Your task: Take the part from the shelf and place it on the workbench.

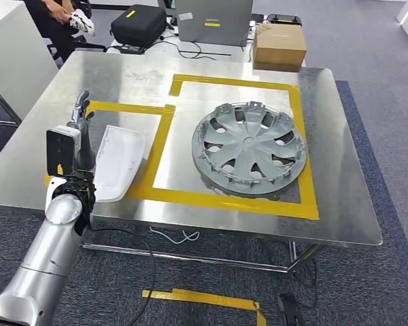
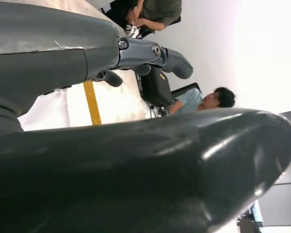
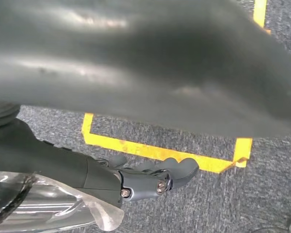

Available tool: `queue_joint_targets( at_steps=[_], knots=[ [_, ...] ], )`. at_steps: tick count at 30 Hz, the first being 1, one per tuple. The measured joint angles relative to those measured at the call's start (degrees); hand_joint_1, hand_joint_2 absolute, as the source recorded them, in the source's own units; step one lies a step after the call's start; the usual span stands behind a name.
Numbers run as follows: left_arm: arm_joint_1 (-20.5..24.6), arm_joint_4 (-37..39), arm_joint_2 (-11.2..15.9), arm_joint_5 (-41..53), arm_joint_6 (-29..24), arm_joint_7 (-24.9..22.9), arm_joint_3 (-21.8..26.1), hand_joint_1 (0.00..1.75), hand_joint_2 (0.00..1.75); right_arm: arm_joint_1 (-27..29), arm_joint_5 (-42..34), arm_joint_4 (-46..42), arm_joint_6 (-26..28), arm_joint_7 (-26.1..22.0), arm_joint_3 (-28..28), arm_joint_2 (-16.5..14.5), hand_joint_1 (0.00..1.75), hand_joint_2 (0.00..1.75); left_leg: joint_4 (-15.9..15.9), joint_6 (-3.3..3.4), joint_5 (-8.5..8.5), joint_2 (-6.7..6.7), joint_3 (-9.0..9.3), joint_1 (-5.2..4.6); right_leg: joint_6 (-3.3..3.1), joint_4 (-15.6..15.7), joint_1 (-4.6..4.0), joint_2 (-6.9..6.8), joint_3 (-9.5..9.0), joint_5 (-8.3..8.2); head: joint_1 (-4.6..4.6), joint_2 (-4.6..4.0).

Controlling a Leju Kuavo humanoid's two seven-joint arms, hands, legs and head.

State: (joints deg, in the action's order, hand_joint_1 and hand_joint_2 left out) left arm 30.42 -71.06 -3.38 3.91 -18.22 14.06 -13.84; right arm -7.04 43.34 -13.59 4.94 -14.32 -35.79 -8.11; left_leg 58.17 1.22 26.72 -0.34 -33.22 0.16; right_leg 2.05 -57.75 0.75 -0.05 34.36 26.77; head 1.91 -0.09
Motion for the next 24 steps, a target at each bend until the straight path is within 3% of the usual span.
queue_joint_targets(
  at_steps=[2, 4, 5, 6, 7, 10, 12, 14, 16, 17, 19, 21, 22, 24],
  knots=[
    [-0.05, -0.33, 0.03, -0.32, -0.21, 0.11, 0.01, 0.00, 0.00, -0.04, 0.00, 0.00, 0.02, 0.00, 0.01, 0.00, 0.00, 0.00, -0.30, 0.79, -0.53, 0.11, -0.31, 0.21, 0.45, -3.86, 0.05, 0.00, 1.90, 2.81, 0.19, 0.00],
    [-0.25, -0.45, 0.10, -0.78, -0.58, 0.22, 0.01, 0.00, 0.00, -0.03, 0.00, 0.01, 0.04, 0.02, 0.01, 0.00, 0.00, 0.00, -0.28, 1.16, -0.87, 0.17, -0.87, 0.10, 0.65, -11.54, 0.05, 0.00, 5.17, 6.86, 0.34, 0.01],
    [-0.45, -0.46, 0.16, -1.06, -0.76, 0.27, 0.01, 0.00, 0.00, 0.02, 0.00, 0.01, 0.04, 0.04, 0.01, 0.00, 0.00, 0.00, -0.26, 1.25, -1.04, 0.19, -1.15, 0.02, 0.67, -14.74, 0.05, 0.00, 6.42, 8.12, 0.34, 0.01],
    [-0.69, -0.46, 0.23, -1.27, -0.90, 0.32, 0.03, 0.00, 0.00, 0.07, -0.01, 0.02, 0.04, 0.07, 0.01, 0.00, 0.00, 0.00, -0.23, 1.27, -1.20, 0.19, -1.39, -0.07, 0.64, -16.11, 0.03, 0.00, 6.76, 8.37, 0.34, 0.01],
    [-0.92, -0.48, 0.30, -1.46, -1.02, 0.35, 0.09, 0.00, 0.00, 0.09, -0.01, 0.02, 0.05, 0.09, 0.01, 0.00, 0.00, 0.00, -0.20, 1.24, -1.34, 0.18, -1.56, -0.14, 0.49, -15.04, 0.00, 0.00, 5.84, 7.52, 0.36, 0.01],
    [-1.20, -0.67, 0.48, -1.91, -1.17, 0.39, 0.46, 0.00, 0.00, -0.13, 0.00, 0.00, 0.08, 0.11, 0.01, 0.02, 0.00, 0.00, -0.05, 0.88, -1.65, 0.15, -1.81, -0.38, -0.40, -3.55, -0.24, 0.01, -1.05, 3.06, 0.35, 0.01],
    [-1.23, -0.87, 0.56, -2.09, -1.20, 0.42, 0.71, 0.00, 0.00, -0.36, 0.00, -0.01, 0.08, 0.13, 0.01, 0.04, 0.00, 0.00, 0.07, 0.32, -1.99, 0.18, -2.13, -0.53, -0.78, 0.52, -0.44, 0.04, -3.35, 2.36, 0.29, 0.01],
    [-1.37, -0.96, 0.64, -2.12, -1.23, 0.43, 0.84, 0.00, 0.00, -0.34, 0.00, -0.01, 0.08, 0.17, 0.01, 0.04, 0.00, 0.00, 0.10, -0.37, -2.36, 0.17, -2.40, -0.53, -1.08, 0.88, -0.45, 0.04, -3.37, 2.09, 0.29, 0.01],
    [-1.46, -1.02, 0.77, -2.12, -1.26, 0.43, 0.91, 0.00, 0.00, -0.30, 0.00, -0.01, 0.08, 0.19, 0.01, 0.03, 0.00, 0.00, 1.33, -0.99, -1.20, 0.14, -2.95, -0.43, -1.68, 1.19, -0.23, -0.10, -3.21, 1.44, 0.17, 0.01],
    [-1.47, -1.06, 0.86, -2.12, -1.27, 0.44, 0.95, 0.00, 0.00, -0.35, 0.00, -0.01, 0.08, 0.19, 0.01, 0.02, 0.00, 0.00, 3.51, -1.32, 0.45, 0.12, -3.78, -0.34, -1.99, 1.36, -0.10, -0.18, -3.05, 1.12, 0.04, 0.01],
    [-1.65, -1.11, 1.05, -2.13, -1.29, 0.45, 1.00, 0.00, 0.00, -0.44, 0.00, -0.01, 0.06, 0.18, 0.01, 0.02, 0.00, 0.00, 10.99, -1.93, 4.97, 0.13, -6.47, -0.09, -2.35, 1.35, -0.09, -0.23, -2.50, 0.70, -0.19, 0.00],
    [-2.03, -1.11, 1.18, -2.15, -1.30, 0.45, 1.01, 0.00, 0.00, -0.39, 0.00, -0.01, 0.05, 0.19, 0.01, 0.02, 0.00, 0.00, 16.41, -2.26, 7.24, 0.14, -8.01, 0.12, -2.36, 1.29, -0.10, -0.23, -1.94, 0.32, -0.20, 0.01],
    [-2.14, -1.11, 1.20, -2.15, -1.30, 0.45, 1.01, 0.00, 0.00, -0.37, 0.00, -0.01, 0.05, 0.20, 0.01, 0.02, 0.00, 0.00, 16.00, -2.30, 6.72, 0.14, -7.31, 0.19, -2.29, 1.24, -0.10, -0.21, -1.71, 0.14, -0.20, 0.01],
    [-2.13, -1.14, 1.24, -2.15, -1.30, 0.45, 1.01, 0.00, 0.00, -0.35, 0.00, -0.01, 0.06, 0.20, 0.01, 0.02, 0.00, 0.00, 9.12, -2.13, 3.42, 0.16, -3.04, 0.30, -2.08, 1.11, -0.10, -0.17, -1.45, -0.11, -0.21, 0.02]
  ],
)
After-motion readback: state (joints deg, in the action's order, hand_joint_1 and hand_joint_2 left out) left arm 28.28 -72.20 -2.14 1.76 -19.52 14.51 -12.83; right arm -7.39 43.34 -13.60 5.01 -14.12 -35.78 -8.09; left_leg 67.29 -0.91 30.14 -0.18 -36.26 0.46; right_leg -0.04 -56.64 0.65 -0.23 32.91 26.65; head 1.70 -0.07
